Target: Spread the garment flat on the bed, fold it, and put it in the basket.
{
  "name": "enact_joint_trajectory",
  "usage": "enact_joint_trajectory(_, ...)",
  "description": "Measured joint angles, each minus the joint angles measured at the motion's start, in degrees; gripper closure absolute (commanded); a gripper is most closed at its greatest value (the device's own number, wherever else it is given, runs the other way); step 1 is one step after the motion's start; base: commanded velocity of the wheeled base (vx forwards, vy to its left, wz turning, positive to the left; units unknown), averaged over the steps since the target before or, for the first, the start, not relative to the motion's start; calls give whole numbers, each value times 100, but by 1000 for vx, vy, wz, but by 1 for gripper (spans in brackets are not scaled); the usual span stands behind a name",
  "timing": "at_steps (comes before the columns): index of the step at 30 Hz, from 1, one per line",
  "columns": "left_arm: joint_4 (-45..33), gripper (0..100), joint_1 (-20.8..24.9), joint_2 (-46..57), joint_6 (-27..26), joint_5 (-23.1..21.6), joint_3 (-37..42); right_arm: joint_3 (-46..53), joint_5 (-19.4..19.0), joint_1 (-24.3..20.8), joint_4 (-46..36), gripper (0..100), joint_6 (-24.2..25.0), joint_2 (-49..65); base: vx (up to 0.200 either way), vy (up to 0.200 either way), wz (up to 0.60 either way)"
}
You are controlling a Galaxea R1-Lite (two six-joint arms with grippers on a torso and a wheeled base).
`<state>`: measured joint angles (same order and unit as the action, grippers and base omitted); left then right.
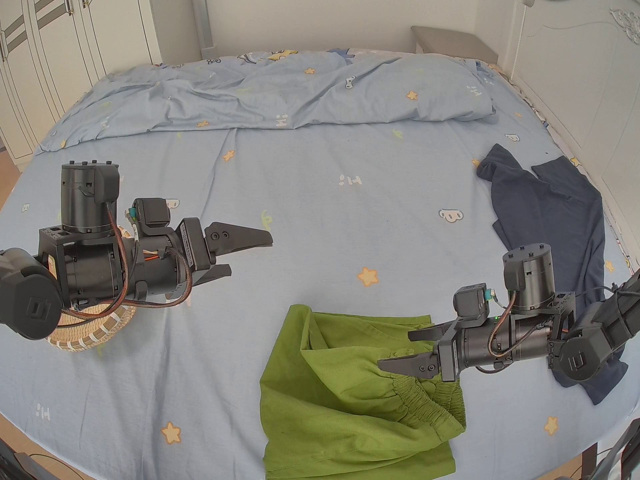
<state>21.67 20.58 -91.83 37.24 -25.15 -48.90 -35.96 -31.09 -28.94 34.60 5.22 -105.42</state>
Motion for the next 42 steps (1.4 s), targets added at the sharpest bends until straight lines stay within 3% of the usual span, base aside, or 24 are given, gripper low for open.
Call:
enact_joint_trajectory(14,-4,0,0,2,-5,2,20,105,40,100,139,100,24,-135,0,0,0)
enact_joint_trajectory(26,-6,0,-18,-4,-2,-5,37,396,63,830,-208,100,132,413,0,0,0)
enact_joint_trajectory(38,0,0,4,-527,-40,-11,78,722,63,1254,-474,100,158,586,0,0,0)
enact_joint_trajectory(42,0,0,-5,-855,-38,-354,102,758,60,1301,-441,100,158,460,0,0,0)
